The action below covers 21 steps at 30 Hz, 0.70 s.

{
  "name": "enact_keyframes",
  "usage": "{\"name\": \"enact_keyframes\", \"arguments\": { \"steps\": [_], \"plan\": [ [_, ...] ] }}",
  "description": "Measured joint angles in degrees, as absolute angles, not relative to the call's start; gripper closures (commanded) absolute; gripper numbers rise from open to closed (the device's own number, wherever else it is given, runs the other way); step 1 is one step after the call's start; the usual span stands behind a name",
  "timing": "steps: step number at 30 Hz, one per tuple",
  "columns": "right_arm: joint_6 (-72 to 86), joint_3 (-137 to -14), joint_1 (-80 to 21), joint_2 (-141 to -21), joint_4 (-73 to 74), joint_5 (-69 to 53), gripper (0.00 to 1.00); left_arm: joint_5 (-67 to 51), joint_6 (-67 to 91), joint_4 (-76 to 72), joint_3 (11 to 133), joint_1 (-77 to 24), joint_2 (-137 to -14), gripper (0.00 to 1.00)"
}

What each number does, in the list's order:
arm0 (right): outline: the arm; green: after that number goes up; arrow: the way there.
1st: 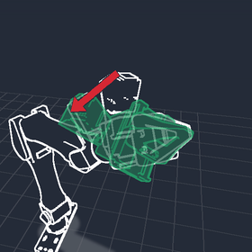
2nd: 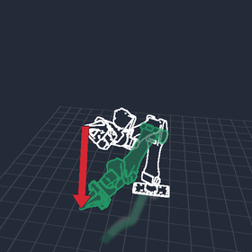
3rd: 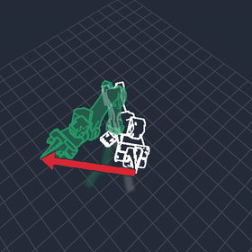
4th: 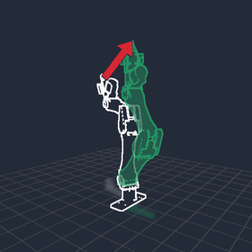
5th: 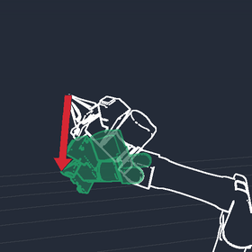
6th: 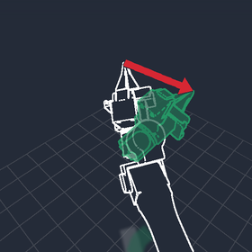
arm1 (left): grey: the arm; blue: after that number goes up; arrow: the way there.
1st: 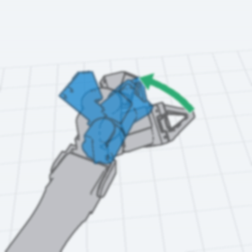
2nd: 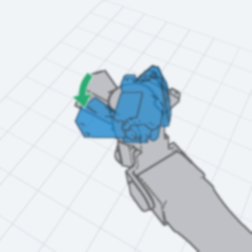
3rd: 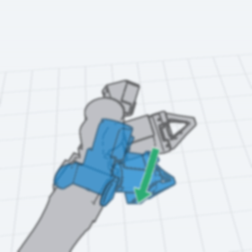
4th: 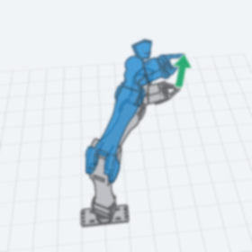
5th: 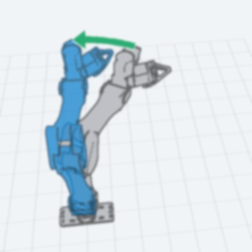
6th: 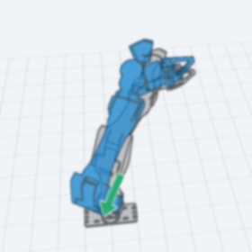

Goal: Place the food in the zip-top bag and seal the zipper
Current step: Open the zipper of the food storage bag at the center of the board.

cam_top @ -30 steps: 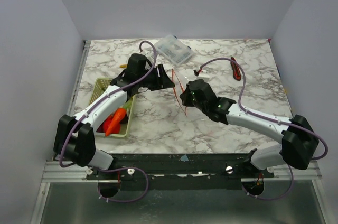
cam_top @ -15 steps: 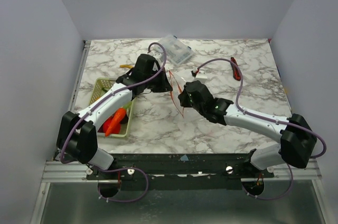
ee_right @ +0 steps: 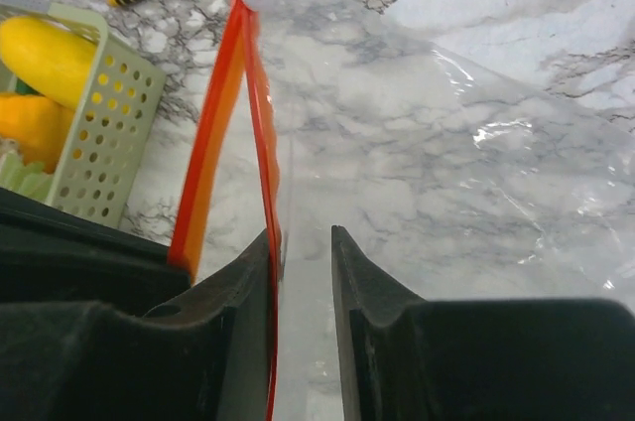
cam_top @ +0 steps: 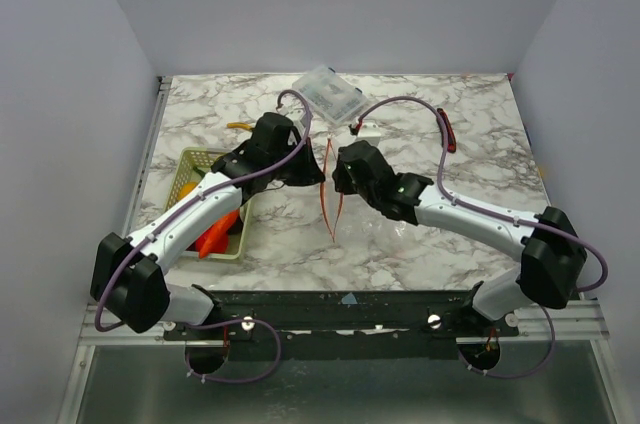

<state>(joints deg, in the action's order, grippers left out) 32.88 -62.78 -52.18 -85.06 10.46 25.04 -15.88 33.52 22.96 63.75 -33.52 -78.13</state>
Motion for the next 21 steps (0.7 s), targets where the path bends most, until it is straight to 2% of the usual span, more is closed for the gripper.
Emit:
{"name": "enact_keyframes", "arguments": {
  "steps": [3, 4, 11, 19, 20, 21],
  "plan": [
    [31.7, -62.8, -52.2, -85.6, 11.7, 25.1, 0.96, -15.3, 34.2, 23.4, 63.3, -33.5, -77.3, 1.00],
    [31.5, -62.8, -52.2, -85.6, 12.1, 25.3, 1.00, -15.0, 34.2, 23.6, 63.2, -33.5, -77.3, 1.00],
    [29.2, -62.4, -52.2, -84.0, 13.3, 30.8, 1.00, -9.4, 34.2, 26.7, 63.2, -33.5, -77.0, 1.00],
    [18.2, -61.8, -52.2, -79.5, 10.3, 34.8, 1.00, -2.4, 33.0, 30.1, 63.3, -33.5, -76.9, 1.00],
    [16.8, -61.5, -52.2, -79.4, 9.6, 34.8, 1.00, -2.1, 33.0, 30.1, 63.2, -33.5, -76.8, 0.99],
    [15.6, -61.0, -52.2, -79.1, 8.7, 34.8, 1.00, -2.0, 33.0, 30.1, 63.2, -33.5, -76.7, 0.93]
  ]
}}
